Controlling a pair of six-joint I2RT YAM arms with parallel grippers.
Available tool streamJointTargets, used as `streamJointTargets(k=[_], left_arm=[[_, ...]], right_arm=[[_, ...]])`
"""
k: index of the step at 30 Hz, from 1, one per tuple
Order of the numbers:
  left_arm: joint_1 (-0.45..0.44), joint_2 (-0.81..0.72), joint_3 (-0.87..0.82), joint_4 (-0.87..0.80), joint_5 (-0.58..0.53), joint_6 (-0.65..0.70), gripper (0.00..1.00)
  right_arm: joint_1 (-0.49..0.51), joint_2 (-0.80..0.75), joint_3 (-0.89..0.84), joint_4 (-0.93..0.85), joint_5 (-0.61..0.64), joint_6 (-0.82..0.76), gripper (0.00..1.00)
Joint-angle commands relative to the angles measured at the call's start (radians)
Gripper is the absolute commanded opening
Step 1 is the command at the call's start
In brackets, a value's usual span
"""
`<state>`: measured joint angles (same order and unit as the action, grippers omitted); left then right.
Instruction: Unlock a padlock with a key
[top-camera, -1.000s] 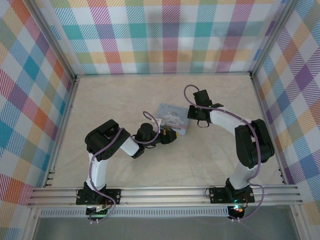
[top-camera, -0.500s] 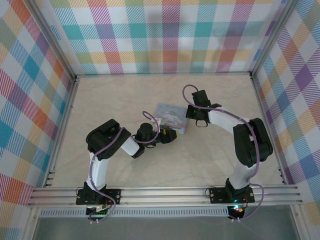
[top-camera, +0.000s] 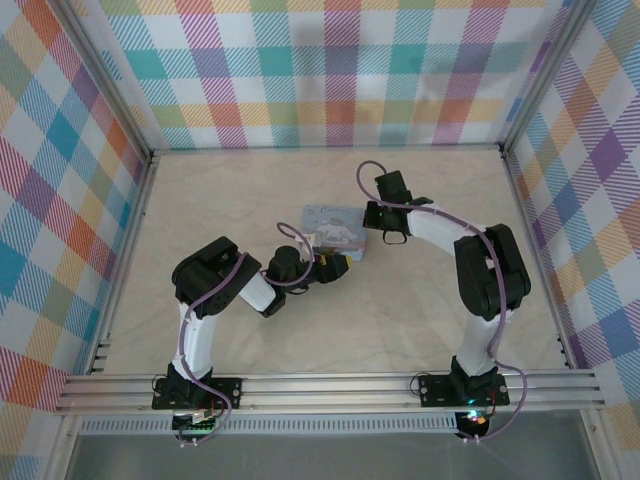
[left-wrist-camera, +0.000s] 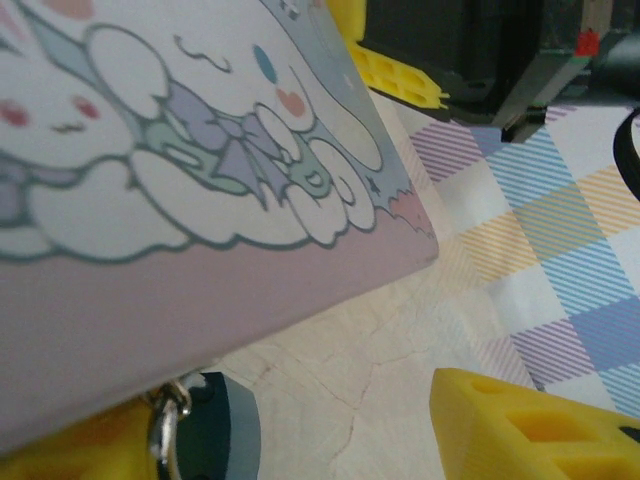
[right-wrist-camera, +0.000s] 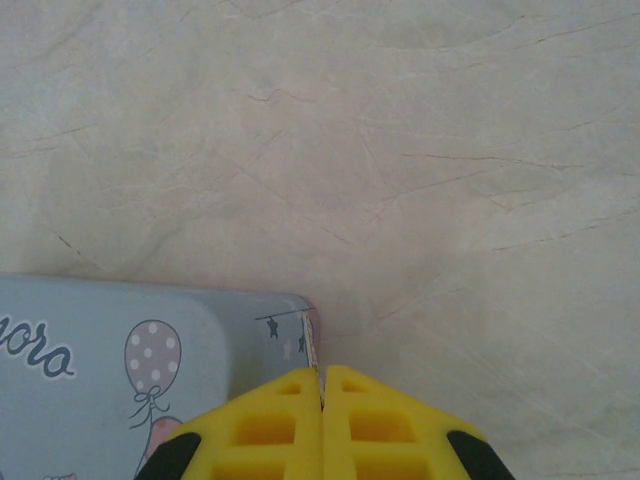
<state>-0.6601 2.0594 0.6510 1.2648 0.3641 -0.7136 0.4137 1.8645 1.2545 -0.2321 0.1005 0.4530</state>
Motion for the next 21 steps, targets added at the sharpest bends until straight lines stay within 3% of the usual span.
streamJointTargets(k=[1,11,21], left_arm=[[0.017,0.041,-0.025,-0.042,-0.033,-0.010,0.58],[0.037,0.039,-0.066,-0.054,-0.049,-0.024,0.48],[0.043,0.056,-0.047,-0.089,-0.018,-0.023,0.28]], right_arm=[[0.009,0.031,0.033,-0.040,-0.019,-0.021,0.00],[0.008,0.032,0.040,-0.038,-0.021,-0.020,0.00],[0.008,0.010,0.029,-0.036,-0.027,-0.019,0.00]])
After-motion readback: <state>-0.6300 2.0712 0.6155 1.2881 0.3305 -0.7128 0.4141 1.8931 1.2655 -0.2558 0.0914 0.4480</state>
